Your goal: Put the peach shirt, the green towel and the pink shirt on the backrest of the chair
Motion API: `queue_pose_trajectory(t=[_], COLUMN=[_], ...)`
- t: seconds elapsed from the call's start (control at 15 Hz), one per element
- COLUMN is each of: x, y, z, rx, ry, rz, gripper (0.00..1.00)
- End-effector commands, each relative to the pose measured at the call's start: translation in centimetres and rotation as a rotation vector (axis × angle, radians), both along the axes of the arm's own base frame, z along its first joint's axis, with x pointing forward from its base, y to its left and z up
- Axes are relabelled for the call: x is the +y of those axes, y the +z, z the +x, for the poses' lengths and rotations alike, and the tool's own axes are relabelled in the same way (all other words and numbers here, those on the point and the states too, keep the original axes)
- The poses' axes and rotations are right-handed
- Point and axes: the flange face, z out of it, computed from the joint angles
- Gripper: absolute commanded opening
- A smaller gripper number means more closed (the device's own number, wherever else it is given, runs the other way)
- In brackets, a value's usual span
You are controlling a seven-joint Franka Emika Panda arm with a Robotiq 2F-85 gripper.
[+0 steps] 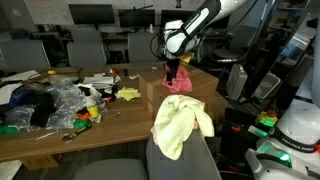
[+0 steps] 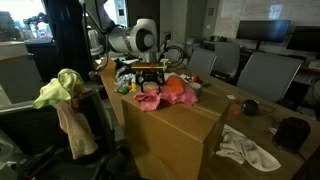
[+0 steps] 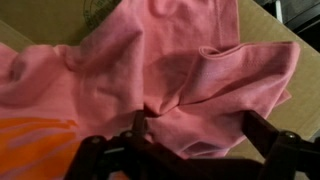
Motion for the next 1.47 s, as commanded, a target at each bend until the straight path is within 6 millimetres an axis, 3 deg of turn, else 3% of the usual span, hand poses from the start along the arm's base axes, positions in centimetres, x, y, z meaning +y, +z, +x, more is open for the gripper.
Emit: queue_pose_trajectory(t=[0.0,0.73,0.8,0.93,1.4], x=[-0.1,-0.1,-0.2,-0.3,-0.6], y=[-0.6,-1.5,-1.6,-1.8,-1.1], z=[0.4,0.0,-0.1,-0.2,-0.5], rx=[0.031,0.061,0.065,0.078,0.096], ry=[0.001,0.008,0.007,0.008,0.002], rz=[0.011,-0.001,0.003,0.008,0.008], gripper=[1.0,0.98,0.74,0.72,0.19])
